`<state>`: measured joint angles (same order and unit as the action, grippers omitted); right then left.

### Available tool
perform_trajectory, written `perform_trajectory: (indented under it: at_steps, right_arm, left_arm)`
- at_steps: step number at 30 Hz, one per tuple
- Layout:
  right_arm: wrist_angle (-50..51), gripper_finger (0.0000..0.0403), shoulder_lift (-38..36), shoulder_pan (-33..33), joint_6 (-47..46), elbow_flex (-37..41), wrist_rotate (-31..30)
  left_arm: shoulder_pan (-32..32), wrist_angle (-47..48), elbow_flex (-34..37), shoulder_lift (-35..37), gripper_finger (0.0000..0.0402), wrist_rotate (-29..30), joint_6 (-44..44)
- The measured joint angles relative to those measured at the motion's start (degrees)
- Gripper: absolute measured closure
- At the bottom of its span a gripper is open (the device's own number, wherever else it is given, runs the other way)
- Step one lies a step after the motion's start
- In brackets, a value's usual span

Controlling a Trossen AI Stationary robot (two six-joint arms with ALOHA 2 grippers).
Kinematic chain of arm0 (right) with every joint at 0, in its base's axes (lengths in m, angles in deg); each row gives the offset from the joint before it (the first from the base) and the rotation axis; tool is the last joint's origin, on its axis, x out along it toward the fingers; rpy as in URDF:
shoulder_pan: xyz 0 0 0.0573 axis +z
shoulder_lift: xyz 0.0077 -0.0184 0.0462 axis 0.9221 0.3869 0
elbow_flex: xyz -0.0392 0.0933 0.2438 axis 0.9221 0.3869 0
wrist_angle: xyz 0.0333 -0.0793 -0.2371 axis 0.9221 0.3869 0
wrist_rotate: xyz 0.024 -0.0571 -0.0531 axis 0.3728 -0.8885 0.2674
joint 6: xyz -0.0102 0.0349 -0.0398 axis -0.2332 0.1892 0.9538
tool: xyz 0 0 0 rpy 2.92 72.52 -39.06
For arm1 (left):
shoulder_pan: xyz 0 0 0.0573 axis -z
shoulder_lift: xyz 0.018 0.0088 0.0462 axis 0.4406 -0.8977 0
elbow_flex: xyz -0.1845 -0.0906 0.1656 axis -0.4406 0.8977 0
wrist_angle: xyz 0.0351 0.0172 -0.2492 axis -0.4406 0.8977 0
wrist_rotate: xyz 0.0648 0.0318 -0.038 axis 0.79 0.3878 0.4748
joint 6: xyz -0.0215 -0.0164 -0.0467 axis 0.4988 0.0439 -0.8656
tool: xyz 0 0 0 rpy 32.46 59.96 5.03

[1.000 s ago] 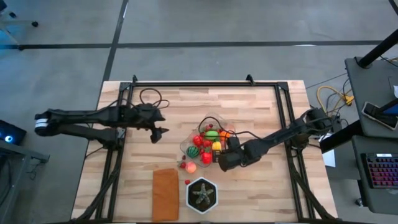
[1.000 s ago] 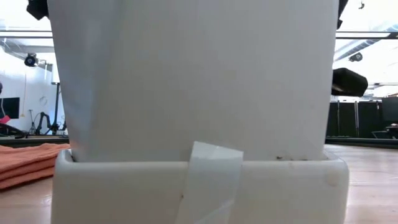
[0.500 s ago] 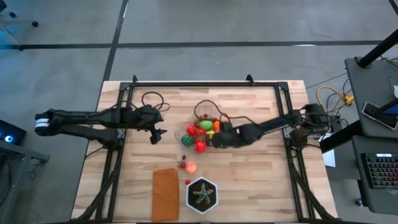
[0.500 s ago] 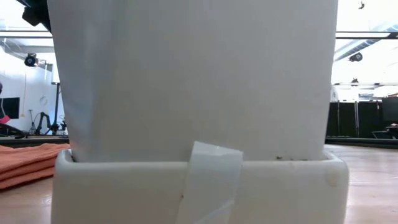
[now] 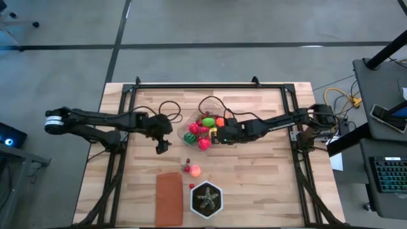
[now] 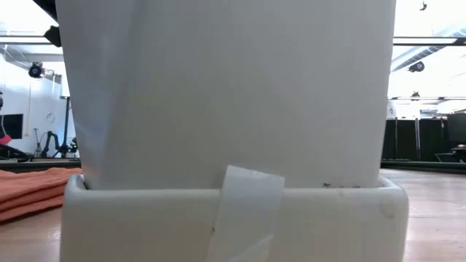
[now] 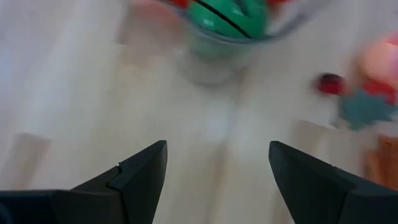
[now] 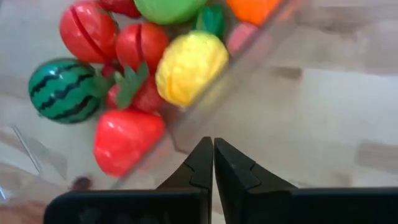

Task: Pick and placing Produce into tupperware
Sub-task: Put the red cherry into the transparent bin

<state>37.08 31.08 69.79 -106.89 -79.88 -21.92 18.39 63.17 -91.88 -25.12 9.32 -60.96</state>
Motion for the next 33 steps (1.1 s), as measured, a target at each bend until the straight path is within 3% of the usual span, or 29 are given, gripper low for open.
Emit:
perform_trajectory:
  at_steps: [10, 14, 16, 25, 29, 33]
  right_arm:
    - [12.4, 0.0394, -6.1, 7.5, -10.1, 0.0, -10.9]
    - [16.4, 0.0394, -7.4, 9.6, -12.5, 0.1, -11.9]
    - [17.4, 0.0394, -7.5, 10.3, -12.8, 0.1, -12.0]
    - [17.6, 0.0394, -7.5, 13.9, -13.3, -0.3, -13.4]
    - [18.3, 0.0394, -7.5, 15.4, -13.3, -0.9, -13.4]
    - [18.9, 0.0394, -7.5, 16.5, -15.4, -0.9, -13.4]
  left_arm:
    - [1.2, -1.4, 0.0, 3.0, 0.0134, -2.1, 1.0]
    - [4.4, -1.5, 0.6, 4.1, 0.0134, -9.8, -2.8]
    - [7.2, -2.6, 1.5, 3.8, 0.0134, -10.1, -6.7]
    - [18.6, -10.3, 3.1, 0.4, 0.0134, 11.3, -33.9]
    - [20.4, -11.4, 2.7, -1.7, 0.0134, 13.5, -44.0]
    - [21.9, -13.3, 2.0, -4.8, 0.0134, 13.3, -48.6]
